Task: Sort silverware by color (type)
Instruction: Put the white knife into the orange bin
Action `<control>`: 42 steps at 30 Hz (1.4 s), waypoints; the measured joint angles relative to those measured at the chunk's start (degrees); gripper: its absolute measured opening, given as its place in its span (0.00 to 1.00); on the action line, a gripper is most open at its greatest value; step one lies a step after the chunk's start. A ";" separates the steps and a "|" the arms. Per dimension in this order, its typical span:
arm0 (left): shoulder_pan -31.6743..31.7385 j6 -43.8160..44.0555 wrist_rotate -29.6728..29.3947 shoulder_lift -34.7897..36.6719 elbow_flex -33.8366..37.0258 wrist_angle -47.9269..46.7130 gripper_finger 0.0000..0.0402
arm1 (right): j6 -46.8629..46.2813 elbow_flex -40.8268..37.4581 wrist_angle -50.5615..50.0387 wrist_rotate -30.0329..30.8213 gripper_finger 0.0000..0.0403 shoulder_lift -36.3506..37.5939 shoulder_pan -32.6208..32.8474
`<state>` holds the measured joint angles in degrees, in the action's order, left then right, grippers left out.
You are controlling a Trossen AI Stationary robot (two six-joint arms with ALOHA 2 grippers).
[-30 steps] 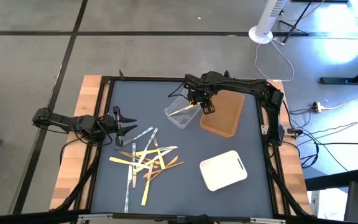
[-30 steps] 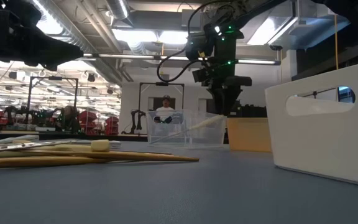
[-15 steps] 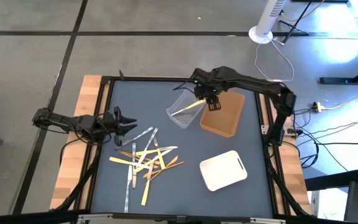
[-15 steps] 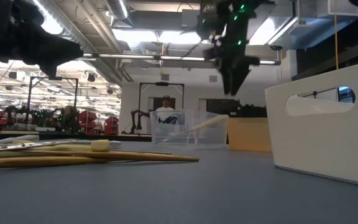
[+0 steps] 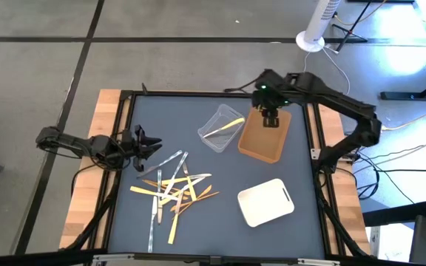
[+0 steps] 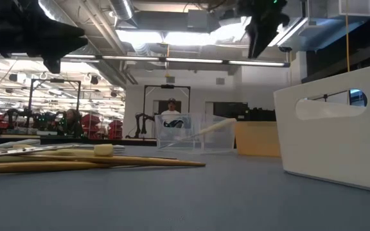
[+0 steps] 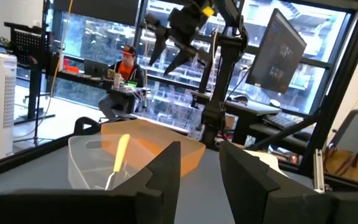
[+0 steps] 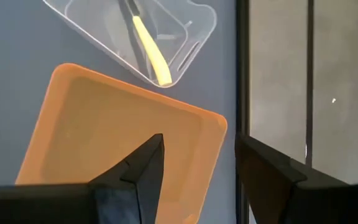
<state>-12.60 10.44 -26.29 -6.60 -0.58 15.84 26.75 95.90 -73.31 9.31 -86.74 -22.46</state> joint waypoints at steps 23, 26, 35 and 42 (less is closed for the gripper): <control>0.00 1.25 -1.85 -34.82 -14.74 11.70 0.26 | -18.03 -2.95 -4.96 2.11 0.46 21.36 15.49; 0.00 1.46 -1.83 -40.45 -19.51 9.64 0.26 | -21.32 -9.78 -0.94 4.82 0.46 26.83 18.30; 0.53 11.06 -2.74 -55.42 -39.70 -15.36 0.26 | -29.10 -37.91 19.73 6.59 0.46 43.17 23.89; 2.52 23.43 0.53 -64.77 -52.72 -36.78 0.26 | -32.90 -54.66 33.19 5.14 0.46 50.37 25.98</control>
<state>-10.08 33.86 -25.75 -71.37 -53.30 -20.94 -6.15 41.24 -40.12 14.45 -36.37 3.52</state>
